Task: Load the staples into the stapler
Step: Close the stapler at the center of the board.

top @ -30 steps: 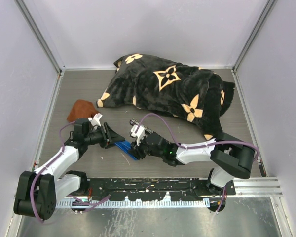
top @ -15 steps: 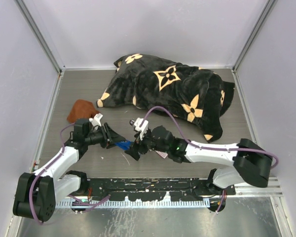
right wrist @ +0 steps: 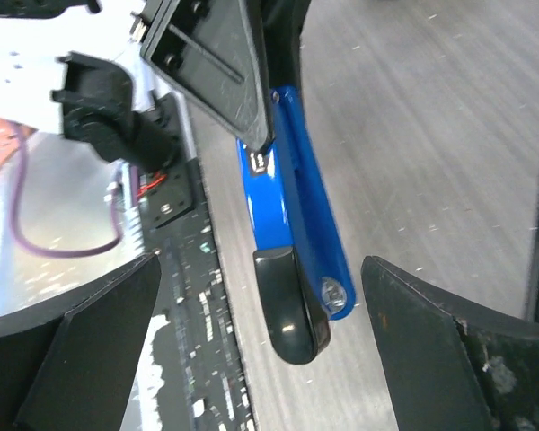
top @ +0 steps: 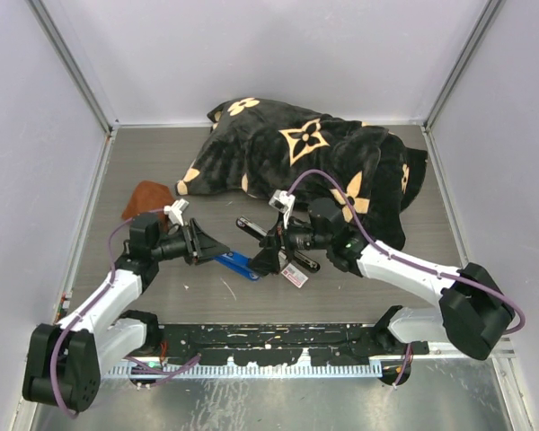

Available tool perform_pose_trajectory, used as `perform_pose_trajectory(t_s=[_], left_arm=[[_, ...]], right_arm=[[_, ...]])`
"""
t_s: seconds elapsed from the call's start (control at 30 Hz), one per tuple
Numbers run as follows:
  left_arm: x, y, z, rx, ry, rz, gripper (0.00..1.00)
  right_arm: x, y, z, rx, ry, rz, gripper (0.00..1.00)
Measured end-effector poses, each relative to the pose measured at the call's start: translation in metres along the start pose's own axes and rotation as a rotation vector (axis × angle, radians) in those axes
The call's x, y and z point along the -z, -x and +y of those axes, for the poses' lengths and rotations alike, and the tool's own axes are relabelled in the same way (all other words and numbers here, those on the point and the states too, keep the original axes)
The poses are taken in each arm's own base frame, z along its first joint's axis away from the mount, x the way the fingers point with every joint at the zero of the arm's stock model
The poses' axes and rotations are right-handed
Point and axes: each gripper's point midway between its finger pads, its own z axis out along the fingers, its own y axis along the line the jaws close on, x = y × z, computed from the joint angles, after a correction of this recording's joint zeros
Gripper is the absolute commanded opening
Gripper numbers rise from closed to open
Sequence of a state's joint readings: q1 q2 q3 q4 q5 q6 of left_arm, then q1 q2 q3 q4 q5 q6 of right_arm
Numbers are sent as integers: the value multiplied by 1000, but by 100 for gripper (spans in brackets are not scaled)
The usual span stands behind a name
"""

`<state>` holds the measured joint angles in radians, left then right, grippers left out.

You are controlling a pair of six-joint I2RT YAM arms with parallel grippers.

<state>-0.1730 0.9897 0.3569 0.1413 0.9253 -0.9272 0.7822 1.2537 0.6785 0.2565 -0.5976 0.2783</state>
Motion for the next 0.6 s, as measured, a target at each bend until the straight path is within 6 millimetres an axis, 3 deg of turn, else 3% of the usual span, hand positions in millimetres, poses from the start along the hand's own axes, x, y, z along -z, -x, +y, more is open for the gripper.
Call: perform_pose_trajectory(t_s=[0.27, 0.6], left_arm=[[12, -2, -41, -115, -116, 22, 0], [21, -10, -81, -206, -227, 102, 0]], right_arm=[[17, 0, 15, -123, 150, 57, 100], [17, -15, 20, -195, 214, 136, 100]])
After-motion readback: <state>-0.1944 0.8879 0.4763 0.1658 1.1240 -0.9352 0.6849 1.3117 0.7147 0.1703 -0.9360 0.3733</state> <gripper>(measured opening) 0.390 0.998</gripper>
